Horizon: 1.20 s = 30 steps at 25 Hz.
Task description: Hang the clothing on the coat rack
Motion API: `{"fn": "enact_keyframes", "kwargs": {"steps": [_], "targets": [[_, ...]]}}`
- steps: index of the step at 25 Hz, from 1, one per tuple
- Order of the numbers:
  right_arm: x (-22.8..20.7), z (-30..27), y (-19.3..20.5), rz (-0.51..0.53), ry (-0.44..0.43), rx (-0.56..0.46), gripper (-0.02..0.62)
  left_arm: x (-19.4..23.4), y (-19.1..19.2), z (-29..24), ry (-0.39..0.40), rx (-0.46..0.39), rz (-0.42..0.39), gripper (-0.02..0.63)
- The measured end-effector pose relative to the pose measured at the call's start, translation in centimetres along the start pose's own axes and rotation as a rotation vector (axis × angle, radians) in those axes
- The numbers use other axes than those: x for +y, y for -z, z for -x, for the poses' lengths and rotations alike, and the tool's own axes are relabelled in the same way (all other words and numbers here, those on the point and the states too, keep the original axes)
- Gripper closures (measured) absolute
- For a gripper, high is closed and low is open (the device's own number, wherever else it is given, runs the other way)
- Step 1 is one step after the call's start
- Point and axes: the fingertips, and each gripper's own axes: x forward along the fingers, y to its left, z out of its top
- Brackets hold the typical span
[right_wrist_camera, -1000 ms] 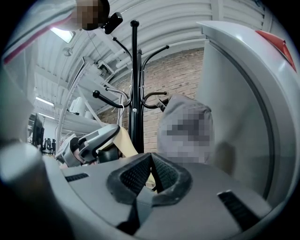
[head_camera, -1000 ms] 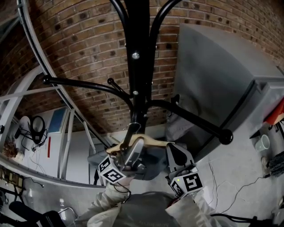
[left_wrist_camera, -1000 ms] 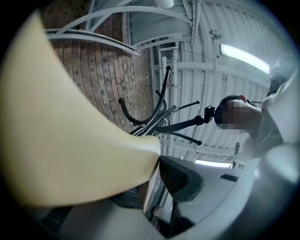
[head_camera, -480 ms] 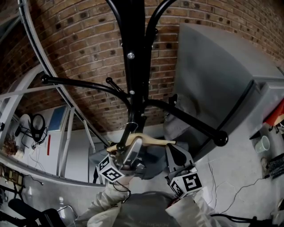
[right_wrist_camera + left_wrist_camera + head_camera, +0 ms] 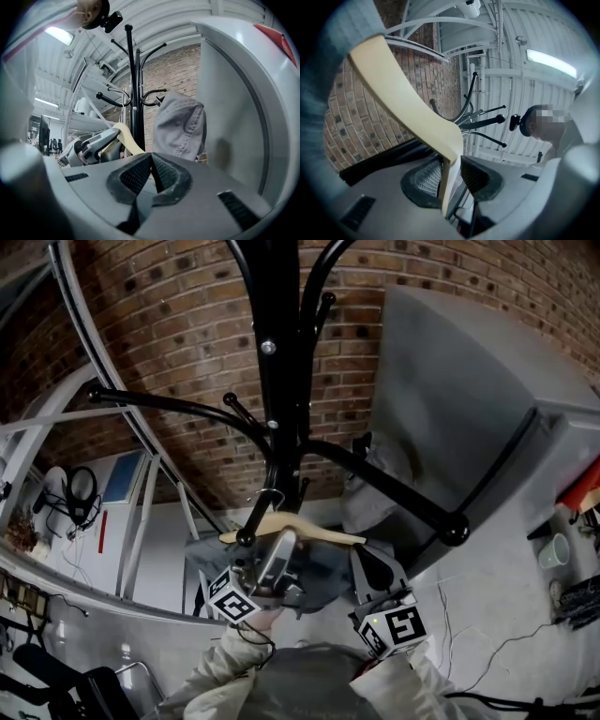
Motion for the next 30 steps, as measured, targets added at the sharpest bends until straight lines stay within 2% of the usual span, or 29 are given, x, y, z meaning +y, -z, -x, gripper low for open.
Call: {"fn": "enact_keyframes", "kwargs": {"steps": [9, 18, 22, 26, 30], "targets": [[0.6, 1.0, 1.1, -0.016, -0.040, 0.028, 0.571, -0.1, 1.7, 2.0, -0.081, 0.018, -0.028, 0.489], [3.2, 2.0, 1.4, -0.032, -0.062, 0.026, 0.571, -1.5, 2.2, 4.4, -0.133, 0.086, -0.111, 0.514], [5.0, 2.1, 1.6, -0.030, -0.056, 0.037, 0.571, -1.9, 2.0, 6.2, -0.171, 0.140, -0.175, 0.534], [7.6, 2.2, 1.5, -0.016, -0.047, 0.022, 0.571, -1.7, 1.8, 8.8, -0.258, 0.239, -0.274, 0.578], [10.3, 2.4, 1.2, -0.004, -0.034, 0.014, 0.571, -2.2, 0.8, 11.4, -0.303, 0.297, -0.372, 0.597]]}}
